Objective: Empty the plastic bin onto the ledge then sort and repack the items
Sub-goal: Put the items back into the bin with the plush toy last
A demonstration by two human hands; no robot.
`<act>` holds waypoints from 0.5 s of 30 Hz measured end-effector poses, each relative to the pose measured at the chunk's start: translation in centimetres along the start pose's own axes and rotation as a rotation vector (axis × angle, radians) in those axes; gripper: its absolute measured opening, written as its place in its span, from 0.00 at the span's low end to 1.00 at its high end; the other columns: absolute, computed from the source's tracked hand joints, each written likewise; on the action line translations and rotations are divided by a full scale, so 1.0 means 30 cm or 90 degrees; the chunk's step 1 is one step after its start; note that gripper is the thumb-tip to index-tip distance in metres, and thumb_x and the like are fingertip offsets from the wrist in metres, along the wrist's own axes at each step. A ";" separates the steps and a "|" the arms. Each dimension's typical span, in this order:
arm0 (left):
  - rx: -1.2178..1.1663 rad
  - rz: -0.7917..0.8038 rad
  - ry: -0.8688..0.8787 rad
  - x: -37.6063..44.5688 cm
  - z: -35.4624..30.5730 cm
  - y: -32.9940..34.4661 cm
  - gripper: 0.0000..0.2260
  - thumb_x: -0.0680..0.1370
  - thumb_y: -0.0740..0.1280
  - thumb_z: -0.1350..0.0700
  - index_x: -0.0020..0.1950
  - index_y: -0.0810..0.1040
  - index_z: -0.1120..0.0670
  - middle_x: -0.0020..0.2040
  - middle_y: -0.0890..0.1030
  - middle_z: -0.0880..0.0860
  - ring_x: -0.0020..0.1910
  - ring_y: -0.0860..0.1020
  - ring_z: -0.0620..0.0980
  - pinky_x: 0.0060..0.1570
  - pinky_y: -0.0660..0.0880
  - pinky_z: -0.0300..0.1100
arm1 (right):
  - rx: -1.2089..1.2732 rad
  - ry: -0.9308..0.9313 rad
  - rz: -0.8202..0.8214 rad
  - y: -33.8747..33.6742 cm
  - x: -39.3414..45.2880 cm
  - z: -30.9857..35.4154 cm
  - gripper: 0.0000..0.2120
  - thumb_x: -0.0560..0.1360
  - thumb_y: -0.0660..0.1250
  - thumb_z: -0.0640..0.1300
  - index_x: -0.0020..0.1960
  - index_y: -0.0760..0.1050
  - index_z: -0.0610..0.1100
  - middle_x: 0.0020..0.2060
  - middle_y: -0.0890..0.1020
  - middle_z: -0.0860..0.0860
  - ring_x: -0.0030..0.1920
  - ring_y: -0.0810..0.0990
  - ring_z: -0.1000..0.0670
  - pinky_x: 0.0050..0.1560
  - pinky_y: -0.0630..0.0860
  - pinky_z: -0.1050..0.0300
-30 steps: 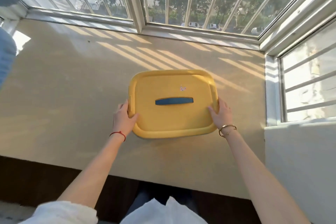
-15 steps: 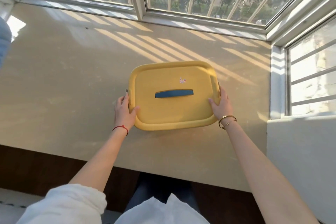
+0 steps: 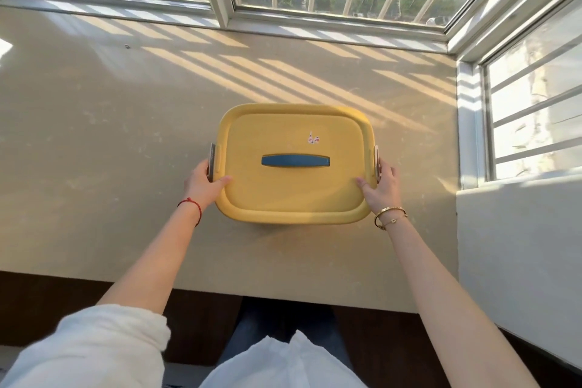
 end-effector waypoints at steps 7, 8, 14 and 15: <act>-0.101 -0.100 0.066 -0.056 -0.025 -0.020 0.30 0.71 0.75 0.63 0.72 0.72 0.55 0.64 0.79 0.53 0.57 0.79 0.47 0.64 0.74 0.46 | 0.078 -0.009 -0.074 0.009 -0.039 0.007 0.31 0.75 0.70 0.38 0.75 0.61 0.39 0.69 0.72 0.42 0.69 0.70 0.44 0.67 0.65 0.58; -0.119 -0.114 0.069 -0.063 -0.024 -0.019 0.30 0.71 0.76 0.63 0.72 0.72 0.55 0.63 0.79 0.52 0.56 0.79 0.46 0.64 0.74 0.46 | 0.082 -0.007 -0.086 0.010 -0.042 0.006 0.32 0.75 0.70 0.38 0.75 0.62 0.39 0.69 0.72 0.43 0.69 0.70 0.44 0.67 0.65 0.59; -0.095 -0.219 0.063 -0.089 -0.027 -0.022 0.27 0.70 0.76 0.62 0.68 0.76 0.53 0.56 0.84 0.53 0.47 0.79 0.43 0.58 0.71 0.34 | 0.082 -0.021 -0.151 0.021 -0.057 0.004 0.30 0.75 0.69 0.36 0.75 0.64 0.43 0.68 0.75 0.48 0.64 0.75 0.48 0.58 0.64 0.70; -0.086 -0.228 0.066 -0.093 -0.031 -0.020 0.26 0.70 0.76 0.61 0.68 0.76 0.53 0.54 0.85 0.53 0.45 0.79 0.43 0.56 0.70 0.33 | 0.081 -0.024 -0.163 0.021 -0.061 0.004 0.30 0.76 0.68 0.35 0.75 0.64 0.44 0.68 0.75 0.49 0.63 0.75 0.48 0.57 0.63 0.71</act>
Point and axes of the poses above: each hand's wrist, its own x-axis towards the middle knuckle, its own y-axis out of the palm, z = x × y, the point moved 7 cm from there along x, towards the middle knuckle
